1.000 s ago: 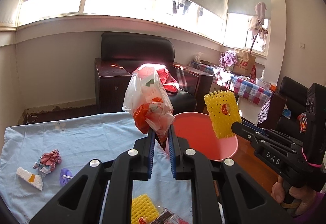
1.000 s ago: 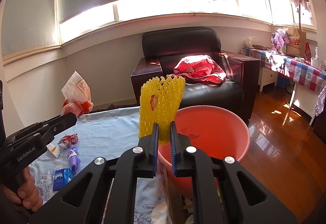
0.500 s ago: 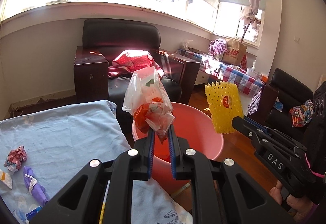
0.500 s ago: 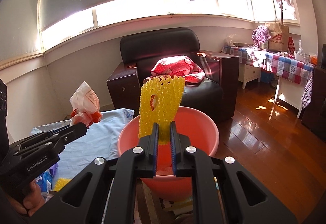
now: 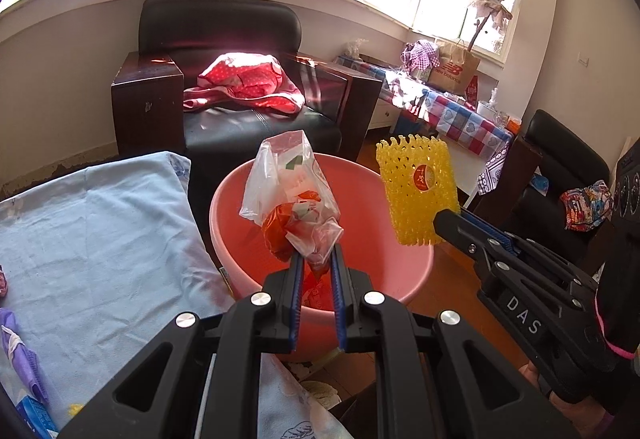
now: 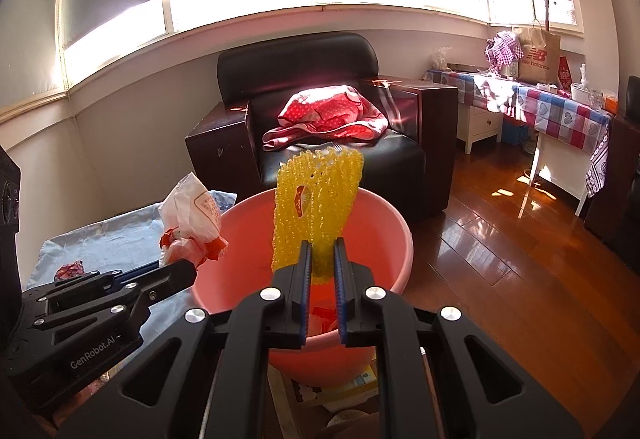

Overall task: Collect trash
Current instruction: 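Carry the clear bag and yellow foam net in both grippers over the pink bucket, then open both grippers to drop the bag and foam net into the bucket, then move both tools back over the remaining trash on the table, then grasp the clear snack bag with the right gripper while the left gripper grasps the yellow foam net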

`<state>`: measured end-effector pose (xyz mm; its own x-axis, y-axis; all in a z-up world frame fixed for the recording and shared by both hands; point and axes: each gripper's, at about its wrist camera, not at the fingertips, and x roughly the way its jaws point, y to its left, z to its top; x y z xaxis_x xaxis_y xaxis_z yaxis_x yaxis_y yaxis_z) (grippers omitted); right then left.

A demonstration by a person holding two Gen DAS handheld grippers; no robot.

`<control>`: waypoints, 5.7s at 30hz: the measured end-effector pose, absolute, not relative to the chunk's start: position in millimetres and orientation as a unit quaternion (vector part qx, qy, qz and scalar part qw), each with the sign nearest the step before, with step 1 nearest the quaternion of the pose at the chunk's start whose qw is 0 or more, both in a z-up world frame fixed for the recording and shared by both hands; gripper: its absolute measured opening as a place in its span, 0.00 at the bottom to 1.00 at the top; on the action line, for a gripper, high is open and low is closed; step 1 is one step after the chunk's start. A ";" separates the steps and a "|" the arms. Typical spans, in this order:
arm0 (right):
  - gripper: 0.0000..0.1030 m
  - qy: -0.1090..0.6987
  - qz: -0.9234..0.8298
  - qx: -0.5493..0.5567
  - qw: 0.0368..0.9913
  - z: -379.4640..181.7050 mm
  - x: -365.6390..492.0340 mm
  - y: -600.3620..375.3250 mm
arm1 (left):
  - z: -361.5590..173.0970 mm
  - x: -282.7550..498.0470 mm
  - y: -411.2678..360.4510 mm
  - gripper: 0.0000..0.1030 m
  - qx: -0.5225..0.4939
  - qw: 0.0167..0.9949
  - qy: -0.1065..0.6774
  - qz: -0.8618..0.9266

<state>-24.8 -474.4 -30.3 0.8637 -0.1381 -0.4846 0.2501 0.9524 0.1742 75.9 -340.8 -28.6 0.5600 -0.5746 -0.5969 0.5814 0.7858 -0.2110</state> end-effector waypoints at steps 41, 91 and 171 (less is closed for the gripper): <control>0.20 0.291 -0.083 0.137 0.943 -50.5 -9.2 -474.9 | -30.5 73.4 -332.9 0.53 -0.007 0.885 0.345 -0.314; 0.29 0.288 0.100 0.064 0.950 0.3 -34.8 -319.3 | 2.0 -23.6 -70.3 0.61 -0.005 0.950 0.267 -0.163; 0.08 0.422 0.187 0.092 0.882 -85.2 -35.4 -308.3 | -70.9 13.8 -119.0 0.61 0.003 0.882 0.409 -0.236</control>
